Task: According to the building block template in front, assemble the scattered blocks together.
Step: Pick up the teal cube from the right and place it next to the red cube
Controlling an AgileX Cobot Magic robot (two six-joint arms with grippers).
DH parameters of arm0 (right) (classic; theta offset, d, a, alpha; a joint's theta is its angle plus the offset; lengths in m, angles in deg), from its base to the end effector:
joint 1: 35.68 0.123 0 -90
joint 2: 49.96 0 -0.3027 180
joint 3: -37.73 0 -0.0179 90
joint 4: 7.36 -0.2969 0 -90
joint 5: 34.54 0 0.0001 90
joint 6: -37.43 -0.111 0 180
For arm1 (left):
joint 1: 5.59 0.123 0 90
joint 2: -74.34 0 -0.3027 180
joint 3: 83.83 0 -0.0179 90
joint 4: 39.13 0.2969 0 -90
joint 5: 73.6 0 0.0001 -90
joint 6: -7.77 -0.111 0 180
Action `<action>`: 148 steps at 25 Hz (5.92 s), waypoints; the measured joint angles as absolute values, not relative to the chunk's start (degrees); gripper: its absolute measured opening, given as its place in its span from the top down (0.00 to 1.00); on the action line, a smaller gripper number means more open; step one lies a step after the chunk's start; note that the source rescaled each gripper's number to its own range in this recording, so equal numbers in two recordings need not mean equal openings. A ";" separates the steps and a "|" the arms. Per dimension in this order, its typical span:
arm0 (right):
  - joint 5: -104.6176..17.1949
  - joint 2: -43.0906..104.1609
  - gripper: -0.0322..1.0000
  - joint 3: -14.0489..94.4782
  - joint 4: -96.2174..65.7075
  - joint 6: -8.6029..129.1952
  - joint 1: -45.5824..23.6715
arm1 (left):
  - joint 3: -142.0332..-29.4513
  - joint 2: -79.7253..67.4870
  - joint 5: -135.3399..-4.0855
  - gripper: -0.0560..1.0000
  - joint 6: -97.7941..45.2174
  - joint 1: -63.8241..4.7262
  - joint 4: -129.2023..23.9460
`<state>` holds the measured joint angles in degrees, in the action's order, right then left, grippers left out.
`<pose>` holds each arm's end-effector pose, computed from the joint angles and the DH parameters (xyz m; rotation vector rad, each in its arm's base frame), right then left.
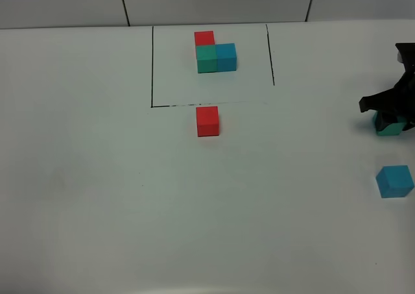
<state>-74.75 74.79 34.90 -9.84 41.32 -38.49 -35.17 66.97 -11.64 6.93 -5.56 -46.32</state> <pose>0.4418 -0.0186 0.0964 0.0164 2.9269 0.0277 0.0336 -0.0123 0.2910 0.0223 2.0556 -0.1411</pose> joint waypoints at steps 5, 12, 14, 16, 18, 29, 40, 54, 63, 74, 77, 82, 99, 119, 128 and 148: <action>-78.62 73.52 0.97 34.90 -8.41 38.97 -36.07 | -35.17 66.97 -11.64 0.15 6.93 -5.56 -46.32; -82.29 67.90 0.97 33.98 -4.48 25.88 -23.23 | -35.17 66.97 -11.64 0.15 6.93 -5.56 -46.32; -82.43 67.09 0.97 32.63 -3.63 20.21 -18.36 | -35.17 66.97 -11.64 0.15 6.93 -5.56 -46.32; -82.86 66.79 0.97 31.54 -2.96 14.77 -14.28 | -35.17 66.97 -11.64 0.15 6.93 -5.56 -46.32; -83.22 66.80 0.97 31.06 -2.61 9.89 -10.00 | -35.17 66.97 -11.64 0.15 6.93 -5.56 -46.32; -78.16 68.93 0.97 33.77 -1.02 -7.97 5.22 | -35.17 66.97 -11.64 0.15 6.93 -5.56 -46.32; -86.34 80.74 0.97 51.43 -0.31 -7.37 9.02 | -35.17 66.97 -11.64 0.15 6.93 -5.56 -45.81; -86.53 87.62 0.97 57.72 1.83 -7.50 9.20 | -35.17 66.97 -11.64 0.15 6.93 -5.56 -45.62; -85.50 88.18 0.97 58.11 2.24 -8.07 9.20 | -35.17 66.97 -11.64 0.15 6.97 -5.56 -45.62; -84.38 88.93 0.97 58.61 3.39 -10.21 9.20 | -35.17 66.97 -11.64 0.15 6.97 -5.56 -45.62; -84.10 89.26 0.97 58.68 3.86 -10.84 9.27 | -35.17 66.97 -11.64 0.15 6.97 -5.56 -45.62; -83.93 89.36 0.97 58.68 4.22 -11.07 9.27 | -35.17 66.97 -11.64 0.15 6.97 -5.56 -45.67; -83.87 89.79 0.97 58.68 5.99 -12.57 9.65 | -35.17 66.97 -11.64 0.15 6.97 -5.56 -45.67; -83.42 89.98 0.97 58.68 8.00 -12.80 9.23 | -35.17 66.97 -11.64 0.15 6.97 -5.56 -45.67; -83.42 89.99 0.97 58.68 8.15 -12.80 9.23 | -35.17 66.97 -11.64 0.15 6.97 -5.56 -45.67; -81.80 90.23 0.84 58.62 3.81 -9.28 8.62 | -35.17 66.97 -11.64 0.15 7.04 -5.56 -45.67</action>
